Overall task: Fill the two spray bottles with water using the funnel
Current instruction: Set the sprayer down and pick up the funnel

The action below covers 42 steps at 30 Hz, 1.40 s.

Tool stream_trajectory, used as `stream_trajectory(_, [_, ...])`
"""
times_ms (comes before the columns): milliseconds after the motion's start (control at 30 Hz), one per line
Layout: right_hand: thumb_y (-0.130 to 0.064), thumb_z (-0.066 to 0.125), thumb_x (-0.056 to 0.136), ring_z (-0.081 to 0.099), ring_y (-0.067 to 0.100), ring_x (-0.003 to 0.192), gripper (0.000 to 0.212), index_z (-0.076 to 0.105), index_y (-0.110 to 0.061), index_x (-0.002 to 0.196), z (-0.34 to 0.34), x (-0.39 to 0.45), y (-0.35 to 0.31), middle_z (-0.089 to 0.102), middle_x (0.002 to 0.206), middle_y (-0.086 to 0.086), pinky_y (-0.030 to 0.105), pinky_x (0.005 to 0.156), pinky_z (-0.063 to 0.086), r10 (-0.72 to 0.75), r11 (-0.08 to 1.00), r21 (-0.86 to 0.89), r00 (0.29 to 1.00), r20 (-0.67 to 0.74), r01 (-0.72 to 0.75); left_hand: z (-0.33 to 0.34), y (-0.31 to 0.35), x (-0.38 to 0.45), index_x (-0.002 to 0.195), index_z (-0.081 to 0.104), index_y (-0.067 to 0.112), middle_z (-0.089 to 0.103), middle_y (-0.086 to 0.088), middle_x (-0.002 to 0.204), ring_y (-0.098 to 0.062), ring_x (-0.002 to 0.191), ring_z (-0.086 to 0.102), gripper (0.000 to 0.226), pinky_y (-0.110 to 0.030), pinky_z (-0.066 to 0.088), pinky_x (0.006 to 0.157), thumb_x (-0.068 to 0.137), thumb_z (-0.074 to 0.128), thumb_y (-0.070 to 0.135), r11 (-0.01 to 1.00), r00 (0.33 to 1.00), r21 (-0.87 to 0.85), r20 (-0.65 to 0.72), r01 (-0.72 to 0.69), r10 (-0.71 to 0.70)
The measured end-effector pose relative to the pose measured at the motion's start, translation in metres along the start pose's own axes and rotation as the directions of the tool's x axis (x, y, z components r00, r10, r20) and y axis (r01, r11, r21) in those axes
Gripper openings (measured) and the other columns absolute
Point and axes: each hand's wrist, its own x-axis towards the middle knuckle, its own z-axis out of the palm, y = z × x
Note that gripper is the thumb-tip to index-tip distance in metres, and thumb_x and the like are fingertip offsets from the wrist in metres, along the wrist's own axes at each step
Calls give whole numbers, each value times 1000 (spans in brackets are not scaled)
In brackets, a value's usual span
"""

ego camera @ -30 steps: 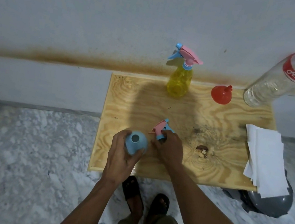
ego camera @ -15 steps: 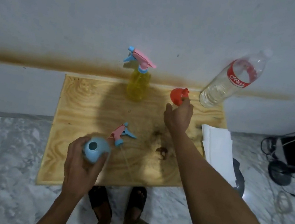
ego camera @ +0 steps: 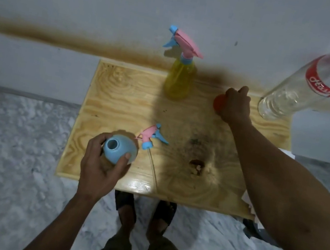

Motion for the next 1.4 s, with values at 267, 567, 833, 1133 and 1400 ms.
stream_trajectory(267, [-23,77,81,53,46,118,66,41,-6,133,4,-20,-5,53,127,24,49,88,50,4,994,107,993,118,-17,0,4,-1,130,50,17,54,2,123,-8,114,57,55,-34,53,93,82,75,31,999,1000,-18,10,27,-26])
stream_trajectory(567, [-53,88,59,63,31,110,82,56,-36,133,-22,-140,-62,54,130,12,50,86,60,40,650,743,984,176,-159,-9,12,1,126,51,20,57,4,119,9,107,54,50,-9,43,85,84,79,17,999,997,-5,74,34,-33])
stream_trajectory(833, [-45,90,63,71,19,100,58,60,-19,106,-38,-238,-131,71,106,3,40,81,61,-52,325,945,999,-5,22,-17,8,2,133,53,18,59,3,127,-10,111,59,66,-25,53,90,78,84,35,989,984,-47,121,140,-133])
stream_trajectory(1133, [-25,94,63,70,8,104,43,67,-24,97,-20,-255,-143,60,139,-4,37,85,61,-116,410,895,983,-140,176,-18,13,8,135,55,15,64,0,128,-18,112,63,79,-40,54,94,66,78,44,982,968,-52,189,179,-167])
stream_trajectory(1400, [-22,94,63,66,12,113,51,67,-12,106,0,-256,-149,57,141,-8,33,86,60,-228,485,817,947,-228,313,-20,7,9,131,57,19,67,2,119,-16,105,65,70,-34,56,88,69,84,34,975,953,-62,233,215,-196])
